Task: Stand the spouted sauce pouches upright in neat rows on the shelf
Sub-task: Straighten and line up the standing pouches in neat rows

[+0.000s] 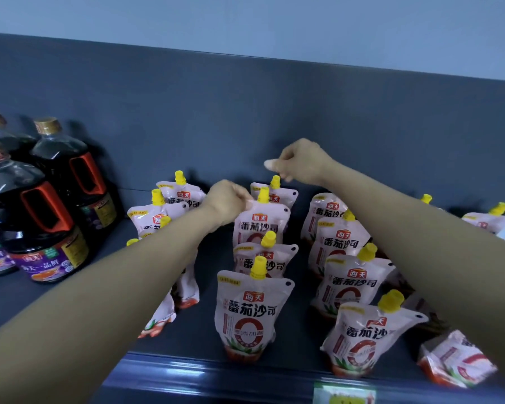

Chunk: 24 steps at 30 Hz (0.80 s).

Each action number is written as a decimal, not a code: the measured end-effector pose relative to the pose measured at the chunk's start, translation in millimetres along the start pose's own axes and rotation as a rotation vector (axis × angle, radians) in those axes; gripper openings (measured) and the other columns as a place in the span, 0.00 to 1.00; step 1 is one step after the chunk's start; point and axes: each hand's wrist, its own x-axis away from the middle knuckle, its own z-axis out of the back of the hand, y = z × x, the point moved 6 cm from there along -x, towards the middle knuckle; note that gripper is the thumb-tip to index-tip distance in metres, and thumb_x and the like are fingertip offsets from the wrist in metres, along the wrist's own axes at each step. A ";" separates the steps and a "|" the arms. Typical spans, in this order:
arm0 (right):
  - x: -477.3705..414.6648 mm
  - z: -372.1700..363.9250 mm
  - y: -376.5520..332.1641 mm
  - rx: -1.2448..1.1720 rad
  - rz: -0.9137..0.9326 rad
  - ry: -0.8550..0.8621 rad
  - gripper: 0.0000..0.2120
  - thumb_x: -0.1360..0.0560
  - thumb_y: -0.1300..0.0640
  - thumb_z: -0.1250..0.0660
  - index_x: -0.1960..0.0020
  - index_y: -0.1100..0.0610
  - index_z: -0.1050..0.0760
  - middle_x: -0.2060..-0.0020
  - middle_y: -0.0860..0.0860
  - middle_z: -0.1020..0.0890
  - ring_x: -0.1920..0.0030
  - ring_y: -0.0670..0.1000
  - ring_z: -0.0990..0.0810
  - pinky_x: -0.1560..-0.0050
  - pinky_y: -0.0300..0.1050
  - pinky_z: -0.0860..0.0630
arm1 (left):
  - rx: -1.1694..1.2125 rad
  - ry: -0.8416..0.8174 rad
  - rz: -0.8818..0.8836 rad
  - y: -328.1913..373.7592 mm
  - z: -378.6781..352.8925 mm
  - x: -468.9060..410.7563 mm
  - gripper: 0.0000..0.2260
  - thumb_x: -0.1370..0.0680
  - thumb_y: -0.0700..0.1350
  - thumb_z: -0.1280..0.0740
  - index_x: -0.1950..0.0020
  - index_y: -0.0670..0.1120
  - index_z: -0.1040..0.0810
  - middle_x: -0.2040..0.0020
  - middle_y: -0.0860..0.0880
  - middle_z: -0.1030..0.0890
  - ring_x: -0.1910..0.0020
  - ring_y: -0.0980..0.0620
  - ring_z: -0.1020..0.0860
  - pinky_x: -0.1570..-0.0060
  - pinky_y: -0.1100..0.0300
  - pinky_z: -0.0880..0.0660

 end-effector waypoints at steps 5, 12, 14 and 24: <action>27.1 -10.5 -10.6 -0.041 -0.008 -0.314 0.19 0.30 0.43 0.29 0.47 0.56 0.19 0.54 0.51 0.15 0.51 0.52 0.17 0.42 0.47 0.24 | 0.183 0.037 -0.052 37.3 26.5 2.3 0.11 0.23 0.33 0.37 0.61 0.44 0.21 0.66 0.47 0.22 0.62 0.50 0.23 0.53 0.53 0.21; 28.6 45.3 -24.6 -0.396 -0.101 0.174 0.08 0.26 0.61 0.32 0.48 0.63 0.21 0.58 0.54 0.18 0.62 0.49 0.20 0.64 0.38 0.24 | 0.480 0.248 0.091 42.5 45.7 6.4 0.09 0.27 0.42 0.28 0.51 0.43 0.26 0.59 0.47 0.24 0.62 0.50 0.27 0.66 0.60 0.26; 30.6 63.8 -23.3 -0.562 -0.124 0.280 0.05 0.25 0.62 0.33 0.52 0.63 0.22 0.55 0.57 0.18 0.61 0.51 0.20 0.62 0.41 0.24 | 0.479 0.077 0.239 33.4 30.6 11.6 0.12 0.26 0.48 0.29 0.50 0.41 0.26 0.58 0.46 0.24 0.63 0.50 0.27 0.65 0.59 0.28; 37.9 68.2 -26.6 -0.787 -0.147 0.484 0.09 0.24 0.59 0.34 0.62 0.53 0.27 0.55 0.56 0.16 0.56 0.53 0.16 0.54 0.50 0.18 | 0.961 -0.006 0.368 32.2 2.8 25.1 0.09 0.24 0.41 0.32 0.47 0.39 0.25 0.61 0.44 0.21 0.61 0.51 0.21 0.63 0.58 0.23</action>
